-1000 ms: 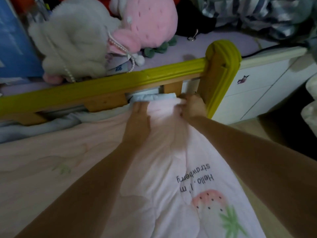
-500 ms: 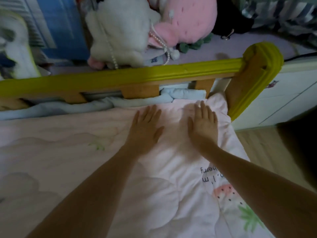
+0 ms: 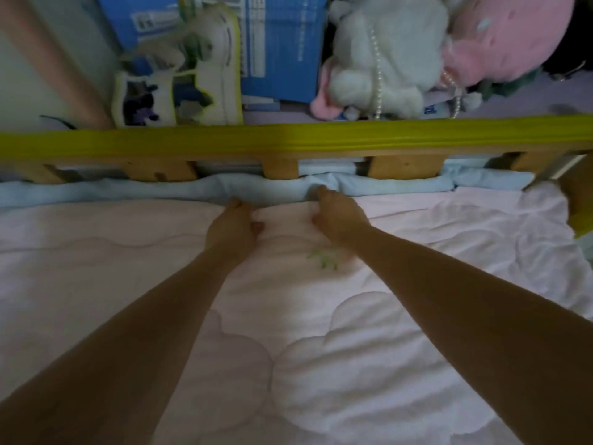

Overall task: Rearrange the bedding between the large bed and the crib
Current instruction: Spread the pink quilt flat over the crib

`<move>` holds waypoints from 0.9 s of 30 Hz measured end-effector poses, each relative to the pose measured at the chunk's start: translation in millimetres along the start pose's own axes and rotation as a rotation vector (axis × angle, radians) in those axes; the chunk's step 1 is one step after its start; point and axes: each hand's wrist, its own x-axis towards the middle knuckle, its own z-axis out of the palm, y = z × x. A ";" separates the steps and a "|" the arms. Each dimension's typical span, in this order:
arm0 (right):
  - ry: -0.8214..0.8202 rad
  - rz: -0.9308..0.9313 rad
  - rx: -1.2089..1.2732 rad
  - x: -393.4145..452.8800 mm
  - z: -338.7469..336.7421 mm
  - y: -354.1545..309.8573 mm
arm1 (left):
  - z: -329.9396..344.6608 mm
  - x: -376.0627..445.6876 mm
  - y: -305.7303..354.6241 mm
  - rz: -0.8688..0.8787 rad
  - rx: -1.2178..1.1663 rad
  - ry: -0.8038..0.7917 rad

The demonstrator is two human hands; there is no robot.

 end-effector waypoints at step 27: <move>0.034 -0.614 -0.089 35.4 64.0 -254.7 | -100.5 -42.2 -249.4 -0.177 0.080 0.155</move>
